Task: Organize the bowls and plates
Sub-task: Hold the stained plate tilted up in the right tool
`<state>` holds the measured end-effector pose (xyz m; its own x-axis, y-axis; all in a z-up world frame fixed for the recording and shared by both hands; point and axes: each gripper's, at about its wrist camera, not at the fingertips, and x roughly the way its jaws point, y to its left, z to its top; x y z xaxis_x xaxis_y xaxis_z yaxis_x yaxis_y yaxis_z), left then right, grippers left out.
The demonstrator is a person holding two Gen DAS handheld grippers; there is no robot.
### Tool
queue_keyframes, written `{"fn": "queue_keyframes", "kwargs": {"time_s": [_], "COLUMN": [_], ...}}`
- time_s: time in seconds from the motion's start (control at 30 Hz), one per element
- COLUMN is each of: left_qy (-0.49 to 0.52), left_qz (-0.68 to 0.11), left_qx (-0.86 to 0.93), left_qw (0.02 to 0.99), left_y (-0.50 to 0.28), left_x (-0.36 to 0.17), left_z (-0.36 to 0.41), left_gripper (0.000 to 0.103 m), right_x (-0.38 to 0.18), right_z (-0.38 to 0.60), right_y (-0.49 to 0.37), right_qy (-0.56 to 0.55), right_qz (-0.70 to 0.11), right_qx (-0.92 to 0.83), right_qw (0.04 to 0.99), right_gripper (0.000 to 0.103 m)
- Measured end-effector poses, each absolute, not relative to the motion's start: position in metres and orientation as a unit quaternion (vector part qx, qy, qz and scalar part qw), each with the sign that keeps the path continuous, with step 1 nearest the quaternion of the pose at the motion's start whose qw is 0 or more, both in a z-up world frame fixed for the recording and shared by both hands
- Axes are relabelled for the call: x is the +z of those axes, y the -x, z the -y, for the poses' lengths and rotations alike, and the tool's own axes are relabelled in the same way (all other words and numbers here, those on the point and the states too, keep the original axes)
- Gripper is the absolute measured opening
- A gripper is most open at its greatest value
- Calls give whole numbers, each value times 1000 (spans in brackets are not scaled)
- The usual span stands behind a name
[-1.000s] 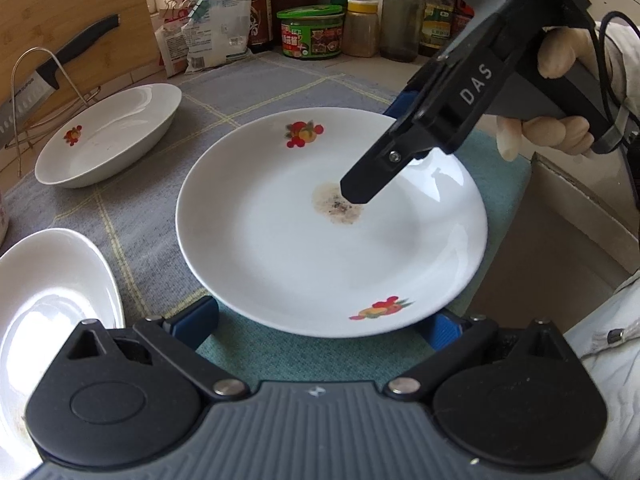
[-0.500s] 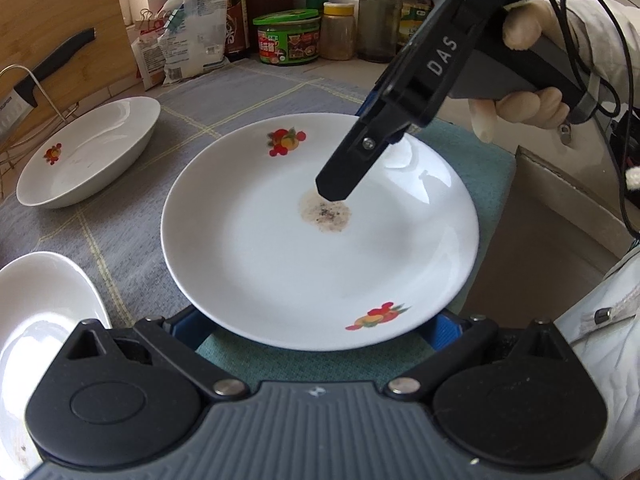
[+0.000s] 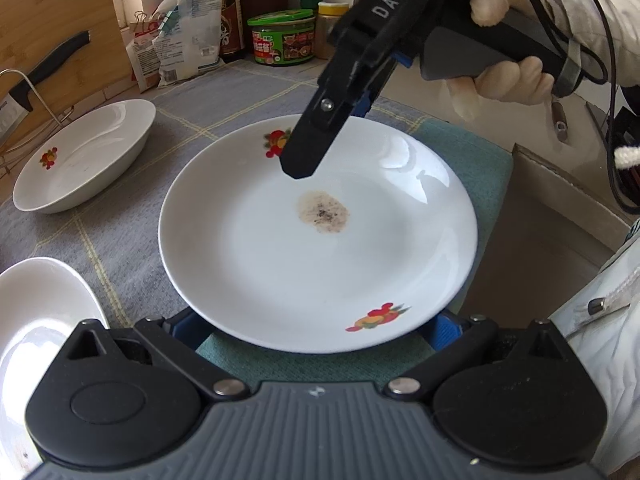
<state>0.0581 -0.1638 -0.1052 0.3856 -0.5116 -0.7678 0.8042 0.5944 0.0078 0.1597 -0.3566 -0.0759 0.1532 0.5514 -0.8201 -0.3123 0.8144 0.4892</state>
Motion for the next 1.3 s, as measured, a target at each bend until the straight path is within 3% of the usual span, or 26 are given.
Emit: {"fn": "queue_keyframes", "kwargs": {"time_s": [0.77,1.3], "left_qy": [-204,-215], "left_qz": [-389,-367], "left_qx": [-411,-425], "left_qw": [799,799], "left_y": [-61,-89], "left_x": [-94,-81], "left_z": [174,211], "left_gripper": [102,102], "right_x": [-75,-53], "right_z": [359,407], "right_y": [-159,-171], "right_qy": [-107,-114], "right_qz": [-597,-562], "right_qx": [282,256], "right_qw": [743,778], "right_gripper": [103,103]}}
